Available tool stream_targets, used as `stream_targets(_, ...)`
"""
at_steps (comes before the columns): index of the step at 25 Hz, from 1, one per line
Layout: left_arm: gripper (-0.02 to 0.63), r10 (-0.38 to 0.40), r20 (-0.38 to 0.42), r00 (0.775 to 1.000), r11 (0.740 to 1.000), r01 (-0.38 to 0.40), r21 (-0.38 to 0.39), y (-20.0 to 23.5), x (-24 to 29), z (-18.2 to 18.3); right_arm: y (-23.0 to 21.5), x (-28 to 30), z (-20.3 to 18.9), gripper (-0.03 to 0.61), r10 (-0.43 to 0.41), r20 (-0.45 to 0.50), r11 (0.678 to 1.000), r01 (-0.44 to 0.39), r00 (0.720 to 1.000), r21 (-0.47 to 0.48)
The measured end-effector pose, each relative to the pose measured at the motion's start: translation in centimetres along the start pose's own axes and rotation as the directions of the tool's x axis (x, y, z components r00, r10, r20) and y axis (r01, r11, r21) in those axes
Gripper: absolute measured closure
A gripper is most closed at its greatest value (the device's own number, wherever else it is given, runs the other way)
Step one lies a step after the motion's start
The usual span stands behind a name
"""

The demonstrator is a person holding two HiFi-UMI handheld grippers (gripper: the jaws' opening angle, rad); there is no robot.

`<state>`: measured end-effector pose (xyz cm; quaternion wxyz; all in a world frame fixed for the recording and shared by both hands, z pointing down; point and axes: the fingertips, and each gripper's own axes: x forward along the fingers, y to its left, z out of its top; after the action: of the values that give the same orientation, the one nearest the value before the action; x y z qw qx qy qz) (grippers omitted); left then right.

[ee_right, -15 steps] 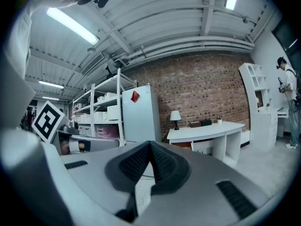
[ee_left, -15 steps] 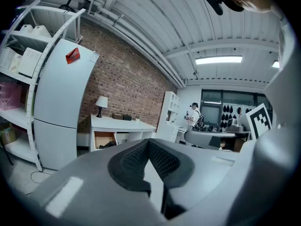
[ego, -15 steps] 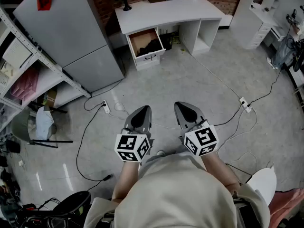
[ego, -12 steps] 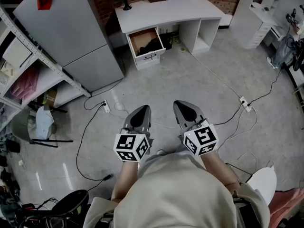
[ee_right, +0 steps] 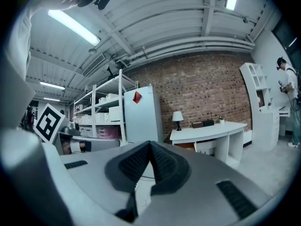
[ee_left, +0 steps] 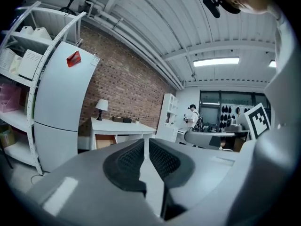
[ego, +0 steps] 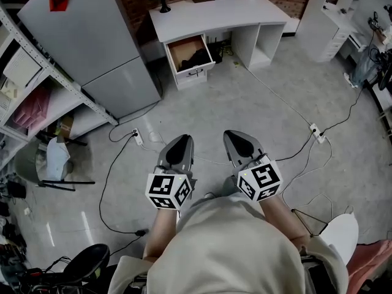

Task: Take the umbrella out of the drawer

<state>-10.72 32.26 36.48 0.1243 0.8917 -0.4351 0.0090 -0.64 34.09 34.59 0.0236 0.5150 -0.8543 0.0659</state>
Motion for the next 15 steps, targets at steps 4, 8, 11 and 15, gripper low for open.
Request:
stream_targets(4,0.500,-0.004,0.001,1.000,1.000,0.004,-0.024,0.8,0.0,0.2,0.1,0.4,-0.3,0.460,0.035,-0.014,0.998,-0.035,0.999,0.052)
stream_targets(8,0.428,0.010,-0.004,1.000,0.998,-0.010,-0.057,1.9,0.8,-0.3,-0.5,1.5,-0.5,0.309,0.063,-0.018,0.996,-0.062,0.998,0.071)
stream_targets(11,0.369,0.020,-0.013,1.000,0.998,-0.021,-0.062,3.1,2.1,-0.7,-1.6,3.1,-0.6,0.260,0.067,-0.024,0.996,-0.065,0.997,0.059)
stream_targets(15,0.317,0.039,-0.010,0.999,0.996,-0.040,-0.075,5.2,4.9,-0.3,-4.1,6.2,-0.1,0.223,0.060,-0.013,0.996,-0.059,0.998,0.065)
